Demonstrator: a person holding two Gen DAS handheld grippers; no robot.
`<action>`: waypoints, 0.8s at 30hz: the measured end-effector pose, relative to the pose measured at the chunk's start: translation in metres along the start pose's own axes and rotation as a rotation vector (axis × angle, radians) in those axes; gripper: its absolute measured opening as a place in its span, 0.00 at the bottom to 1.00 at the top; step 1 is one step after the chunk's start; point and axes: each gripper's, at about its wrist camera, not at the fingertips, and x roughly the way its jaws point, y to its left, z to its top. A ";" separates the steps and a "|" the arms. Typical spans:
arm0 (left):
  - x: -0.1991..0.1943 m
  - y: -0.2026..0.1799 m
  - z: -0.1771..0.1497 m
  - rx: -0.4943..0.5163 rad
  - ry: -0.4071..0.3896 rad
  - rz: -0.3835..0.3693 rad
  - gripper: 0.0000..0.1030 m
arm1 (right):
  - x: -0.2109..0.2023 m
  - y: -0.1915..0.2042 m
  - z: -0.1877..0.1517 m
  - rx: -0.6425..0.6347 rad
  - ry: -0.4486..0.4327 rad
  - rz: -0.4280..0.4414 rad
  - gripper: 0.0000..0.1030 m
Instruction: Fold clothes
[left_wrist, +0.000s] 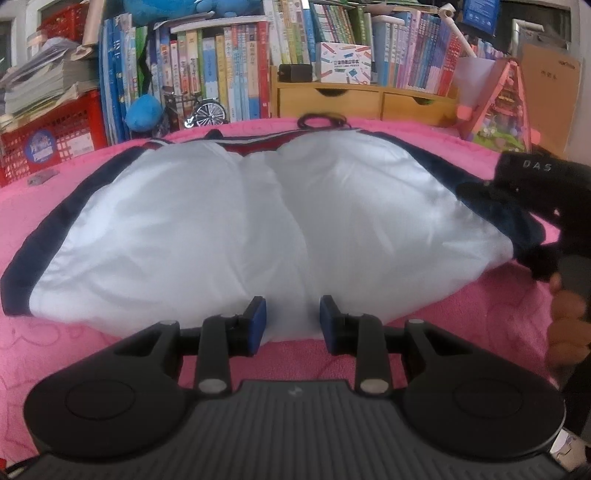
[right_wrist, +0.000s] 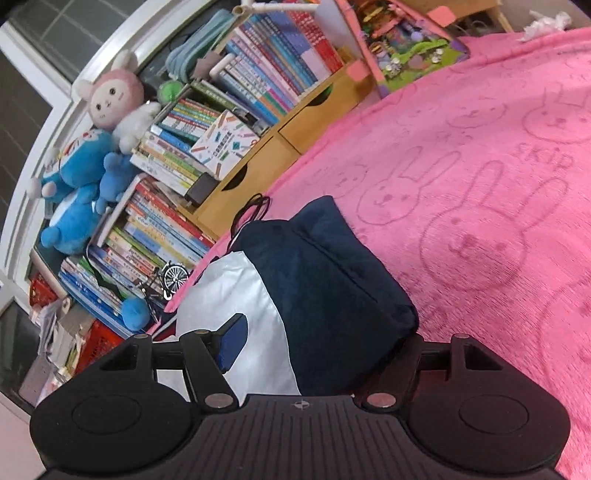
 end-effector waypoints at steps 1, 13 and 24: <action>-0.001 -0.001 -0.002 -0.009 -0.001 0.003 0.30 | 0.000 0.001 -0.002 -0.010 -0.006 -0.001 0.63; -0.002 -0.006 -0.005 -0.010 -0.020 0.033 0.31 | 0.000 0.021 -0.005 -0.081 -0.027 -0.044 0.32; -0.004 0.035 -0.007 -0.166 -0.028 -0.145 0.32 | 0.014 0.189 0.010 -0.392 0.072 0.109 0.12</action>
